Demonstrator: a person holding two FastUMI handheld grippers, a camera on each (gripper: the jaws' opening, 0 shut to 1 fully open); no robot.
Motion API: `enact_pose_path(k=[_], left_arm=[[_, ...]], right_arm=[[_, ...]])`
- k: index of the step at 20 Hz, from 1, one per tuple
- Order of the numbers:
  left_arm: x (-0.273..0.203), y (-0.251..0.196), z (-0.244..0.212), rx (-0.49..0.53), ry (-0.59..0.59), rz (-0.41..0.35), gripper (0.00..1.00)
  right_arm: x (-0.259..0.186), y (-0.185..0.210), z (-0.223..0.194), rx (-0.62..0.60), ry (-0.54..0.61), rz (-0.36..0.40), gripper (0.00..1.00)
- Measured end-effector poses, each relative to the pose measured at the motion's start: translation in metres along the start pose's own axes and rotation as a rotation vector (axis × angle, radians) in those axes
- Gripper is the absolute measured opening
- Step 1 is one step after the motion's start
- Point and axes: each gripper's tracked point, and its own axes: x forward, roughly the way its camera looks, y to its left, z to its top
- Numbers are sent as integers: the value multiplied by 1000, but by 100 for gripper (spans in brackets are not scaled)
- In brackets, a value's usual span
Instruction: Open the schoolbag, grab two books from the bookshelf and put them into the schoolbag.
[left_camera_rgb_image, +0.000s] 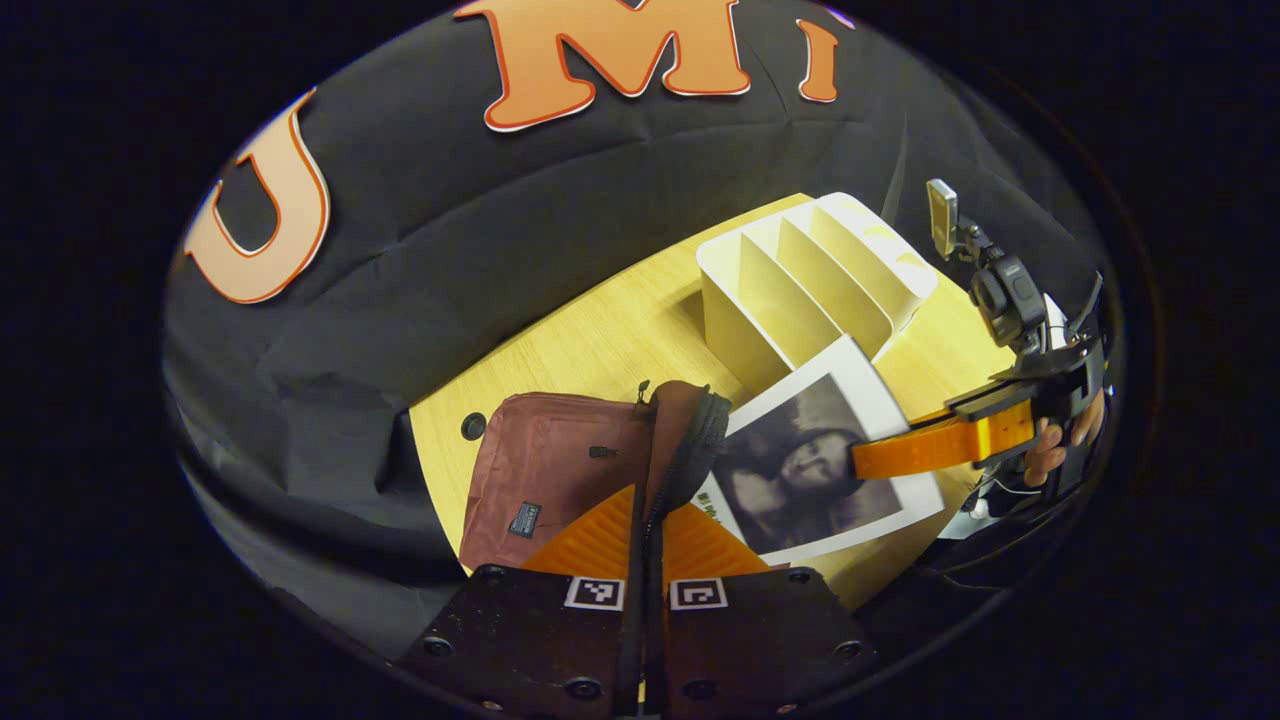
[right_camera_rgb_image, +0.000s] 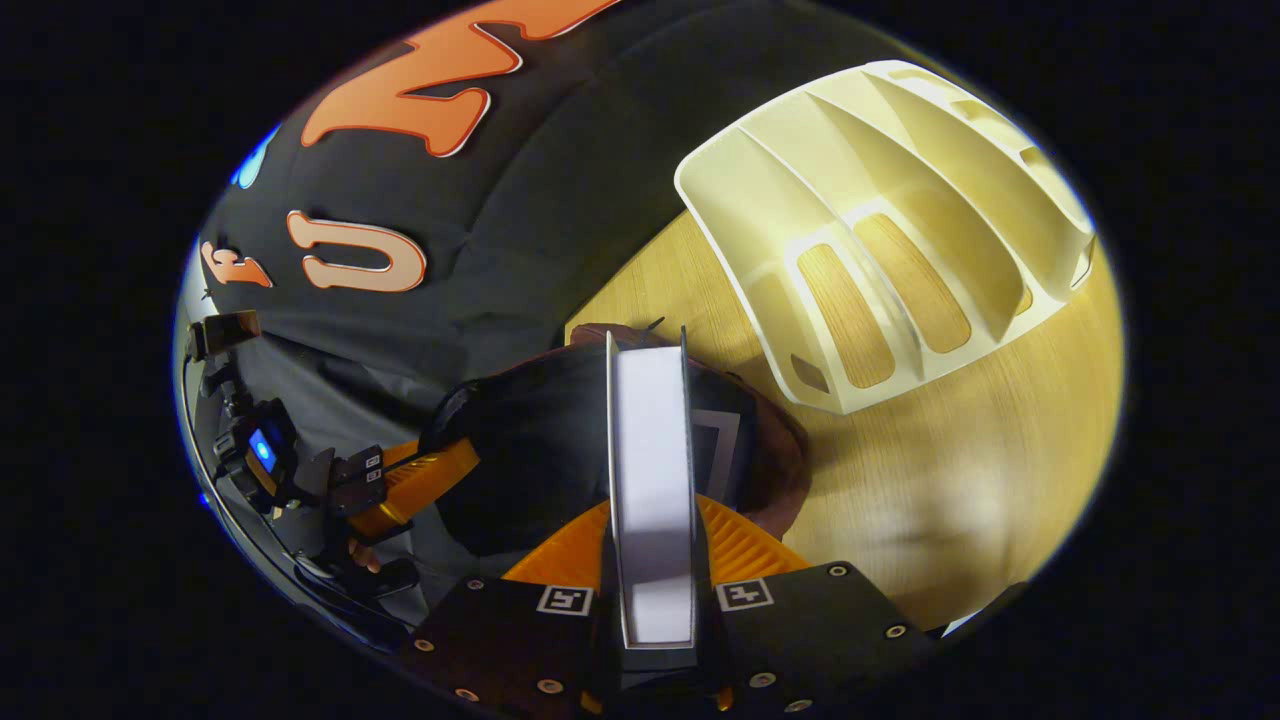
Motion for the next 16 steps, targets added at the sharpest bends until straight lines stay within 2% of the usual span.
enact_pose_path(k=[3, 8, 16], left_arm=[[-1, 0, 3, 0, -13, 3, 2], [1, -7, 8, -34, -43, -10, 3], [-3, -24, 11, 53, -41, 6, 3]], right_arm=[[21, 9, -4, 27, -2, 32, 30], [49, 4, -9, 154, -45, 69, 30], [92, 5, -16, 139, -40, 47, 31]])
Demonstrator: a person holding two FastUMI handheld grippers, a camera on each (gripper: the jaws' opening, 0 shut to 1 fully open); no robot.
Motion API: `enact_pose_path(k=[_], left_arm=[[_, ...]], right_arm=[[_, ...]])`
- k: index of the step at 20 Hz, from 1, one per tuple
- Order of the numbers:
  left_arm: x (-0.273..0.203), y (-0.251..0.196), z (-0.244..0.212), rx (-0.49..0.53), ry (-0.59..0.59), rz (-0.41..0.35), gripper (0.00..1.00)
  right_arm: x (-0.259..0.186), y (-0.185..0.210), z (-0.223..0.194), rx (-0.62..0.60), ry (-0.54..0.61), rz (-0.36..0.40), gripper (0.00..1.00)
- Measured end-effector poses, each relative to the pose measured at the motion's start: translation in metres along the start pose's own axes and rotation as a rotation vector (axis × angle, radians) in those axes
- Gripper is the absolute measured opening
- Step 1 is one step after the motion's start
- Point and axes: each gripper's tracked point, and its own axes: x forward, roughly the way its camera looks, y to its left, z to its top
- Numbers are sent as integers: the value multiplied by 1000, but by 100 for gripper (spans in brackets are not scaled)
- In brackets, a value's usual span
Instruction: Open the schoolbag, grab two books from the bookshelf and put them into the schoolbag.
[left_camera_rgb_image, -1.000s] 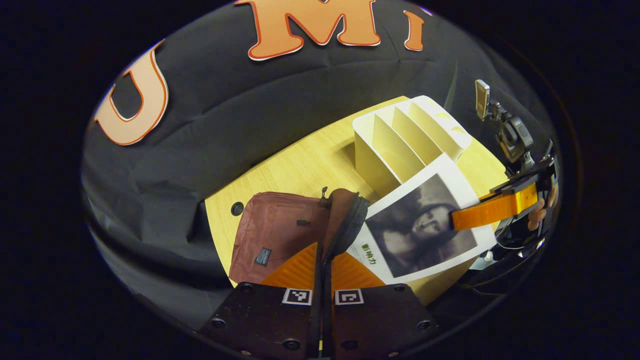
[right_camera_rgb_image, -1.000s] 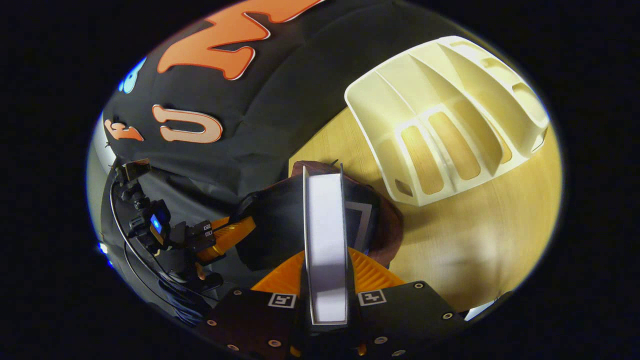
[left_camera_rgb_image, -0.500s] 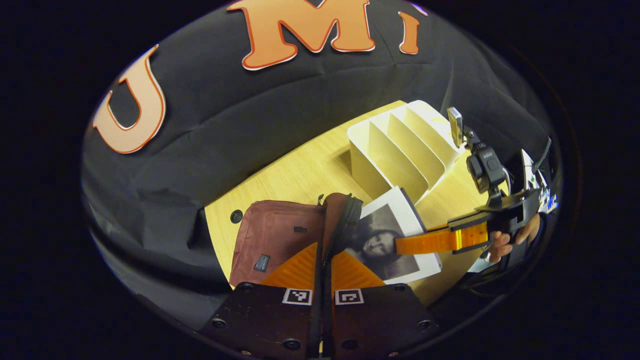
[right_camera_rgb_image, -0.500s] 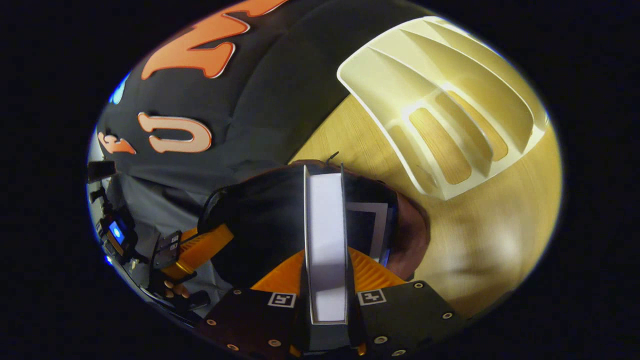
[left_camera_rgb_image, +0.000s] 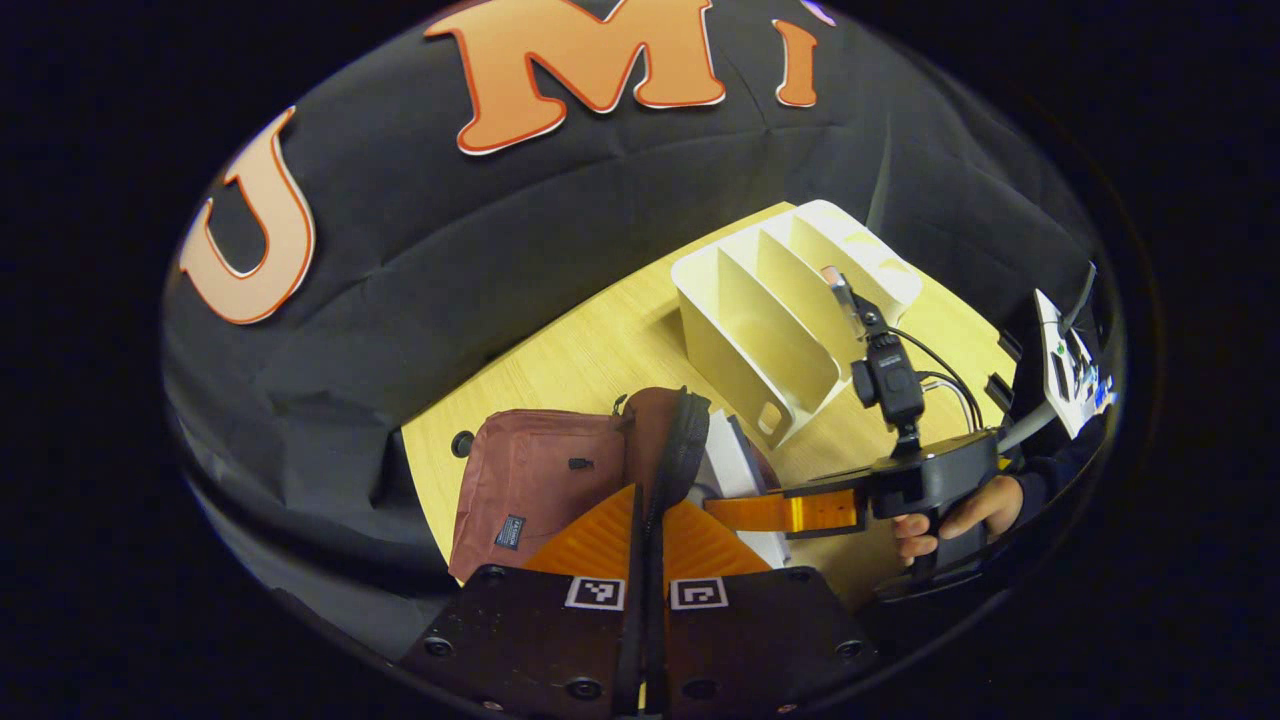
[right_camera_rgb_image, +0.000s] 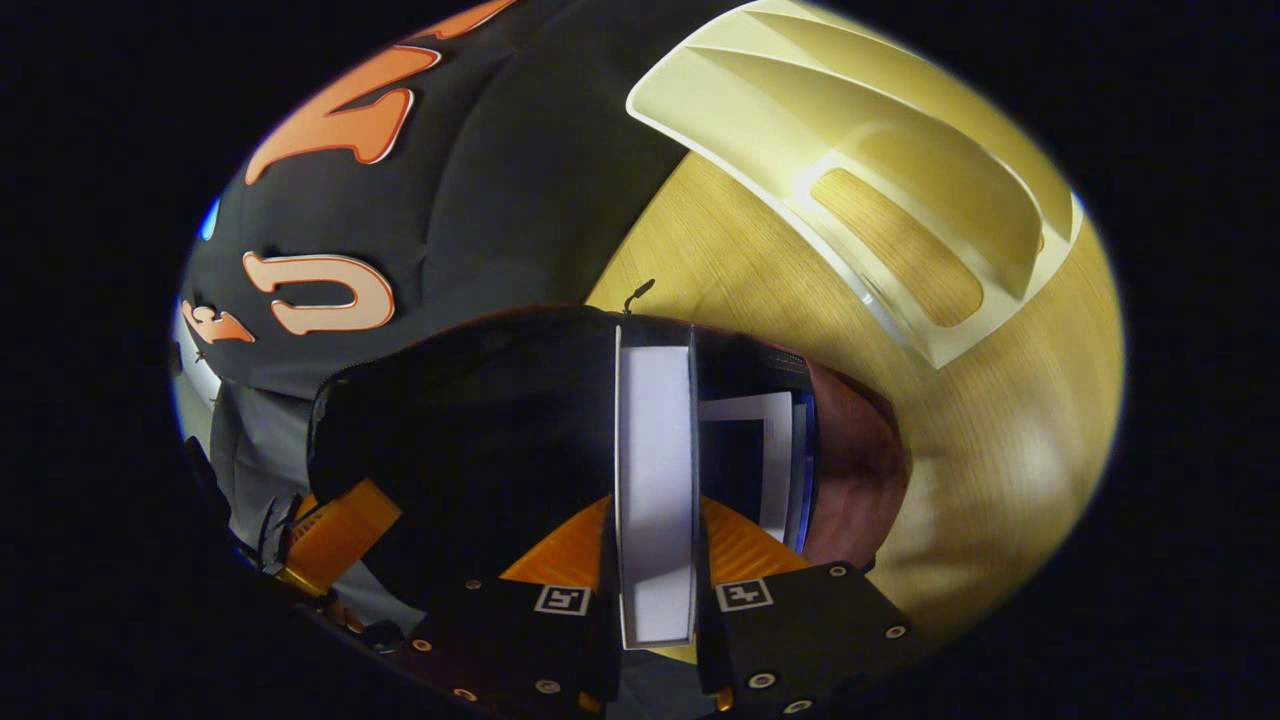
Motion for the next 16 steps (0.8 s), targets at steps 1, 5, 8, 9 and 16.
enact_pose_path(k=[1, 5, 8, 9, 16], left_arm=[[-2, -3, 1, 14, 1, 2, 3], [2, -11, -1, 56, 14, 8, 2], [5, -11, -6, 0, 12, -10, 2], [4, -8, -8, -27, 13, -16, 2], [8, -1, -15, -141, -16, -42, 2]], right_arm=[[4, -1, 0, -11, -2, -1, 31], [24, 0, -4, -29, 2, 0, 32], [30, -10, -13, -9, 71, -38, 36], [32, -15, -11, -26, 62, -86, 41], [22, -22, -1, -170, 43, -181, 71]])
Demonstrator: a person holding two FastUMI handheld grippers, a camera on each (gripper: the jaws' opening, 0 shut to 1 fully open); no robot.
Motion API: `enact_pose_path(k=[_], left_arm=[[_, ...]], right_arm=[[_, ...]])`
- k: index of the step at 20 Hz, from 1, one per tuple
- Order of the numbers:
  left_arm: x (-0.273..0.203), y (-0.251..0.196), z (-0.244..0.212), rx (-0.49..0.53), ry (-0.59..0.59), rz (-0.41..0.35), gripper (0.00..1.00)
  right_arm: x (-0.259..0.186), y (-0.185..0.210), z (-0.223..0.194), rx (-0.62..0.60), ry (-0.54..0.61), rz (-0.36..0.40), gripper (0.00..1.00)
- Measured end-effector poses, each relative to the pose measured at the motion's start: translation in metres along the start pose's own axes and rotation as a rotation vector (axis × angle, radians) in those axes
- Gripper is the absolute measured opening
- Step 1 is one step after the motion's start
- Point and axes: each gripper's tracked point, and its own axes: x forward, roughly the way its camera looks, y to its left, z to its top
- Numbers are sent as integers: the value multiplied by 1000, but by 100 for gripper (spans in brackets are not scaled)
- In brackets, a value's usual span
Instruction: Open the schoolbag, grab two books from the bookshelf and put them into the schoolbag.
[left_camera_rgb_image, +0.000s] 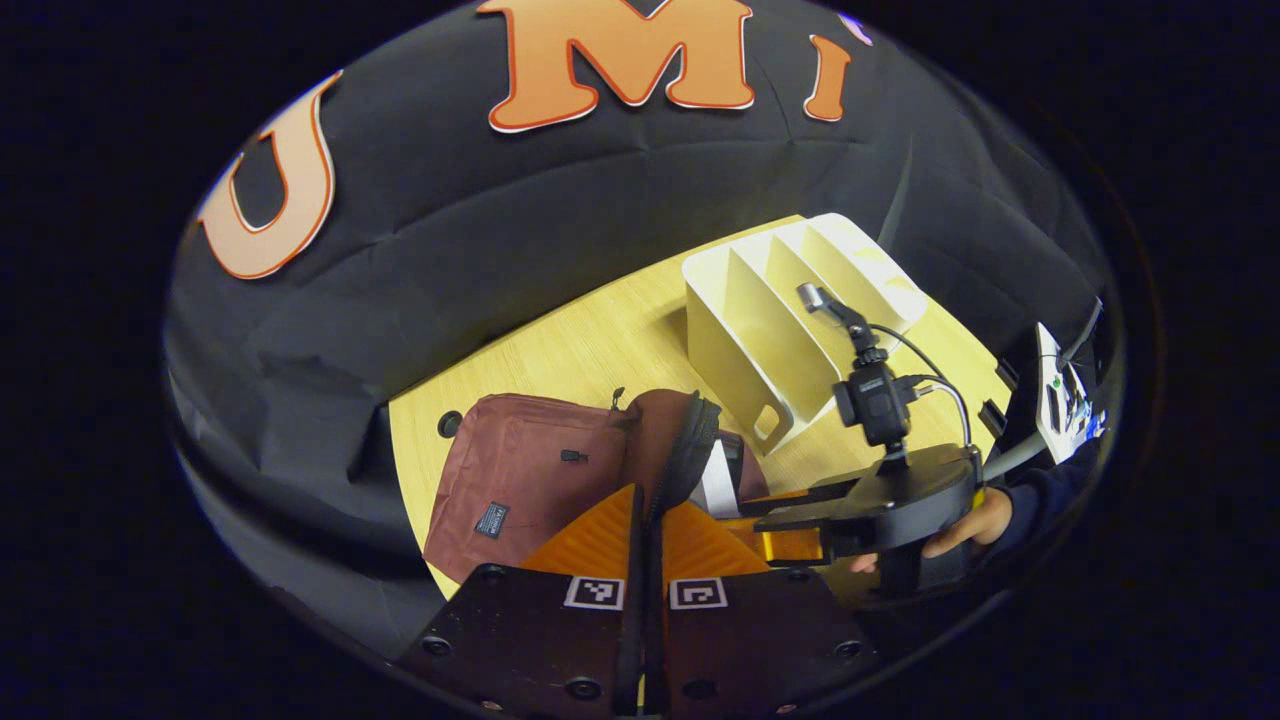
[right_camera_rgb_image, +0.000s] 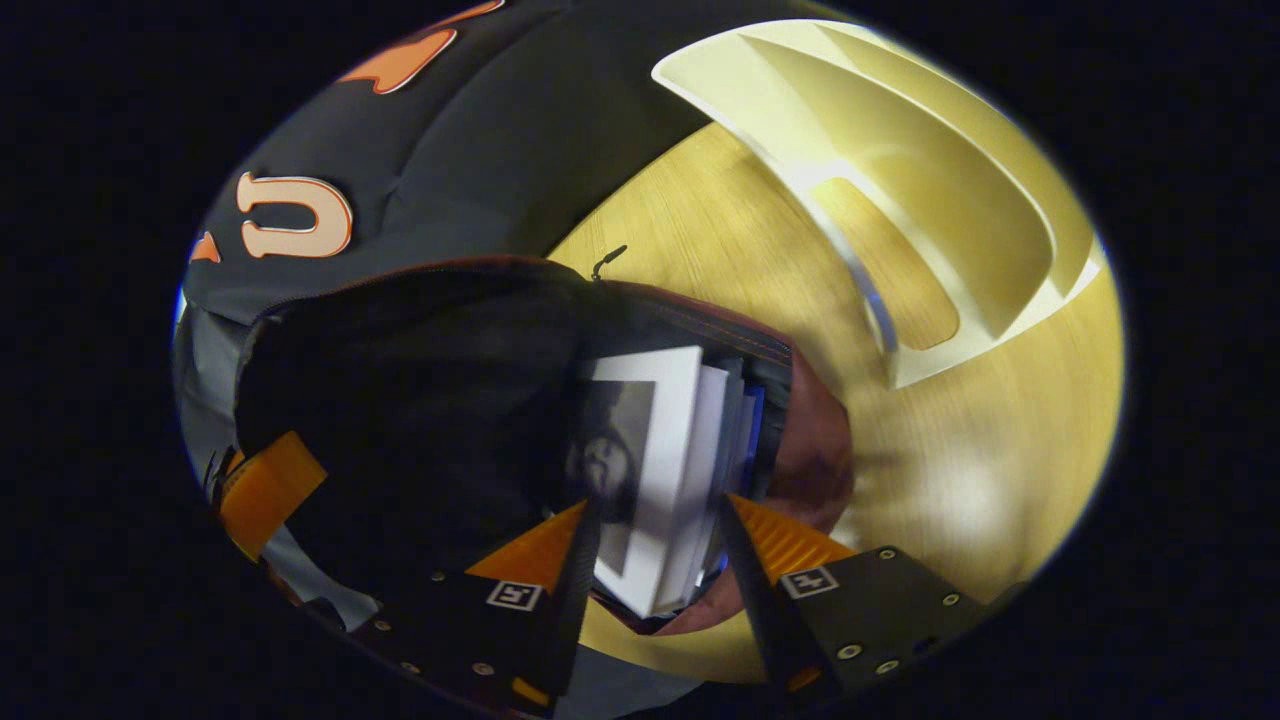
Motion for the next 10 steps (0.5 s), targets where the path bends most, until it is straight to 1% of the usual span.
enact_pose_path(k=[1, 3, 6, 9, 10], left_arm=[[0, 1, 0, -2, -1, 2, 3], [1, -1, -3, 5, -9, -1, 2], [4, -8, -6, 25, -17, -10, 4], [8, -22, -13, 59, -23, -31, 10], [10, -30, -14, 65, -25, -52, 10]], right_arm=[[-8, -1, 11, 2, -25, 2, 80], [-31, -10, 34, -13, -95, -20, 83], [-73, -24, 64, -93, -218, -93, 84], [-111, -36, 86, -159, -309, -165, 85], [-124, -37, 91, -172, -334, -184, 85]])
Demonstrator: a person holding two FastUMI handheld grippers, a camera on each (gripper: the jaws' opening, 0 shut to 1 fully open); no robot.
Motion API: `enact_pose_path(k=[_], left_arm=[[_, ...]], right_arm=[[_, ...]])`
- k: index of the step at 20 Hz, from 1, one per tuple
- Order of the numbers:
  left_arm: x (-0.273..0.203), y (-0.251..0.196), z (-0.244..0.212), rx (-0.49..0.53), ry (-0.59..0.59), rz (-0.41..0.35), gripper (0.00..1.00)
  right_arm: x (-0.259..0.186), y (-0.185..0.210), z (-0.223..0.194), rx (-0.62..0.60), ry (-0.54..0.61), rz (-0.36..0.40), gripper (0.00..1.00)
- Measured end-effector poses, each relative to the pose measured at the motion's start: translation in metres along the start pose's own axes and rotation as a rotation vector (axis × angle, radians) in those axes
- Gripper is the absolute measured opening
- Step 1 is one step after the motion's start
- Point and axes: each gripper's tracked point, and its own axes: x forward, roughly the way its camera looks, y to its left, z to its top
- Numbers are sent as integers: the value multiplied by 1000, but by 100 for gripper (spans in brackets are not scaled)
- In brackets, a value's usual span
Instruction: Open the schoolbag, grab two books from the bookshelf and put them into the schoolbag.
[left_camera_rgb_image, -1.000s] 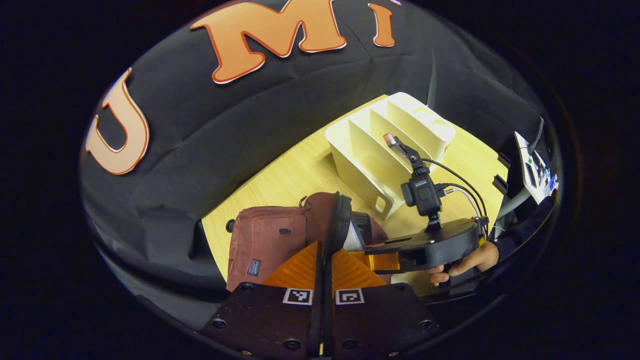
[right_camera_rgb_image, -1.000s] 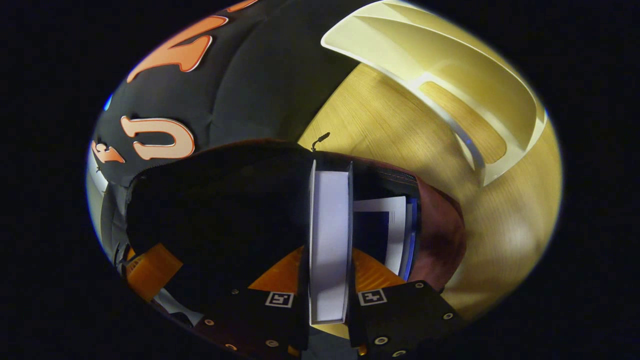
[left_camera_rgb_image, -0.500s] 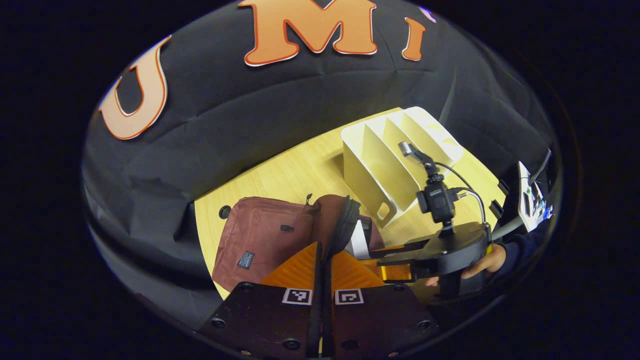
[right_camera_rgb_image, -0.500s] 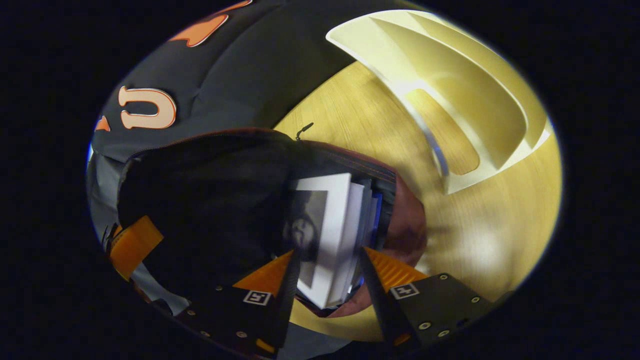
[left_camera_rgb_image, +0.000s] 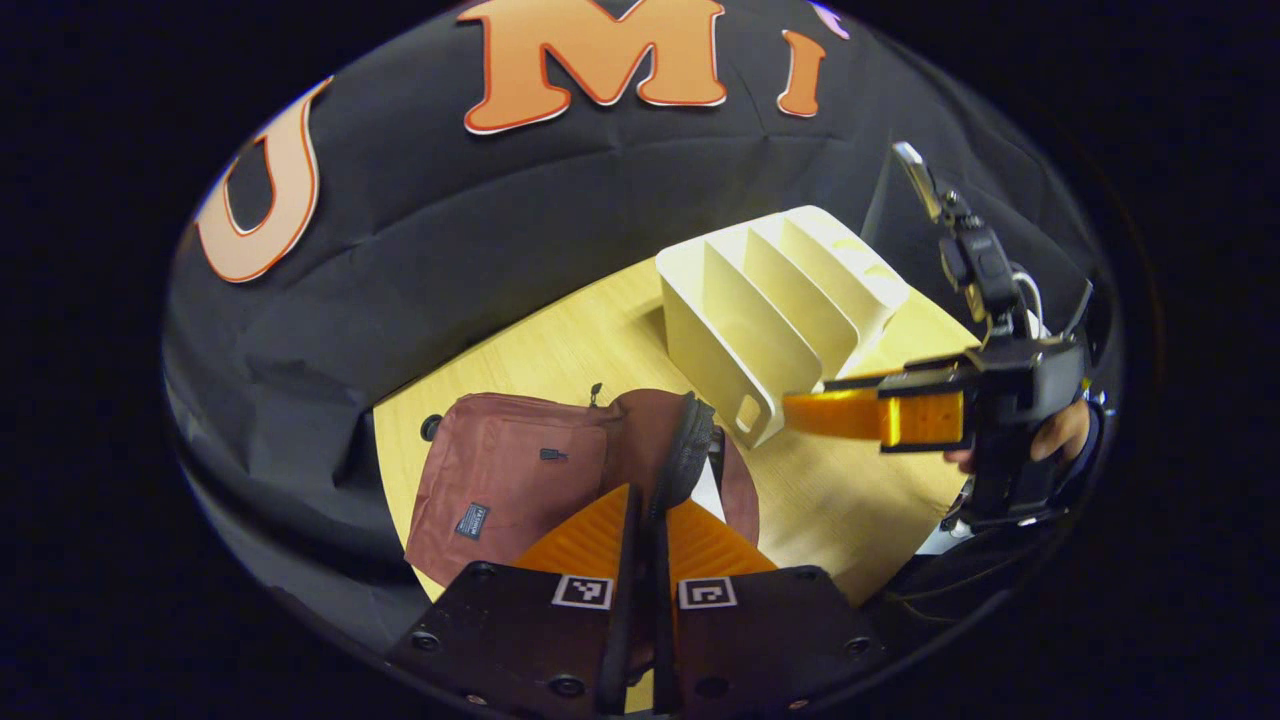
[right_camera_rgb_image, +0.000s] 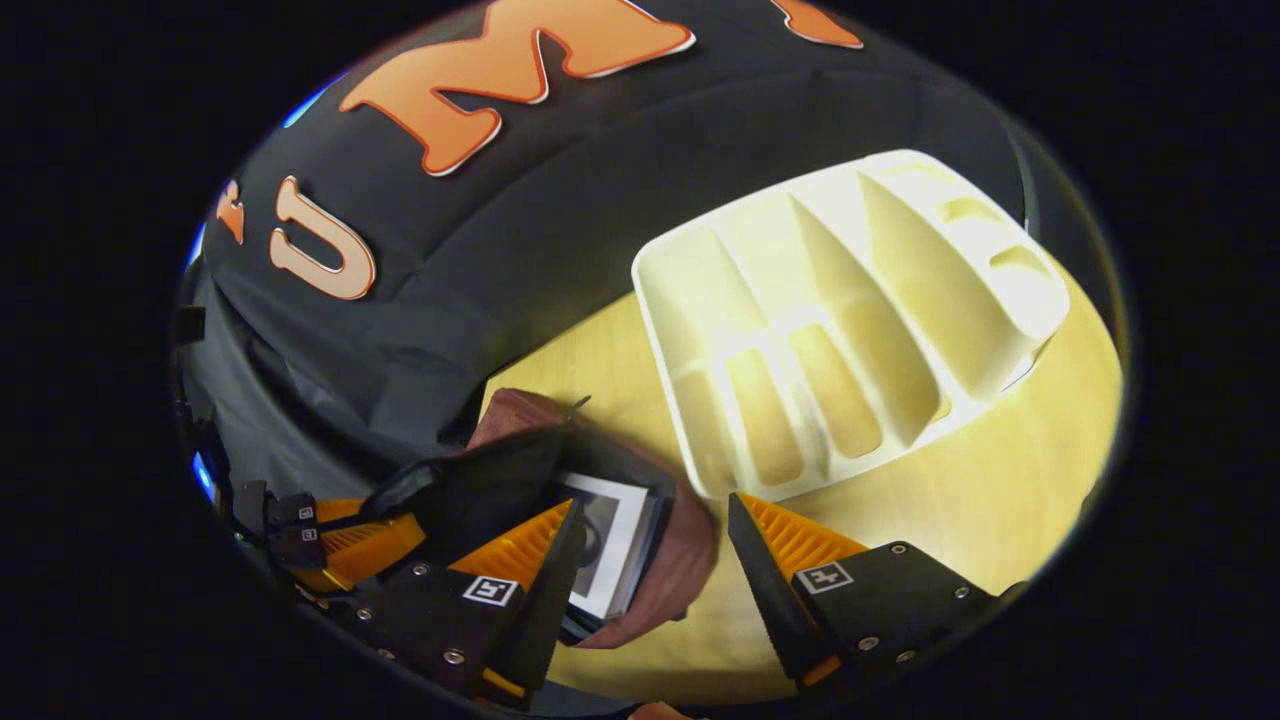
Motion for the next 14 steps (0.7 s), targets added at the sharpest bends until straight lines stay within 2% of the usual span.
enact_pose_path(k=[1, 2, 4, 5, 6, 7, 8, 9, 12, 13, 14], left_arm=[[1, -9, -1, 0, -10, -25, 14], [0, -20, 0, -2, -18, -60, 27], [-1, -34, 5, -3, -45, -97, 33], [-2, -40, 10, 3, -61, -107, 43], [-4, -45, 12, 9, -73, -115, 49], [-5, -48, 16, 13, -86, -115, 62], [-3, -53, 19, 11, -98, -125, 61], [-3, -58, 21, 6, -108, -133, 72], [-3, -66, 36, -25, -174, -140, 75], [-6, -69, 44, -33, -208, -141, 81], [-7, -72, 53, -39, -244, -141, 91]], right_arm=[[-9, -5, 7, -15, -22, -15, 85], [-15, -11, 12, -30, -42, -32, 85], [-29, -18, 25, -67, -79, -68, 86], [-36, -22, 32, -85, -98, -82, 87], [-42, -24, 38, -109, -118, -101, 88], [-50, -28, 45, -128, -141, -119, 89], [-59, -34, 53, -144, -166, -134, 90], [-66, -36, 62, -152, -194, -145, 91], [-88, -41, 78, -142, -248, -161, 93], [-94, -45, 82, -130, -267, -169, 94], [-99, -53, 88, -126, -291, -198, 94]])
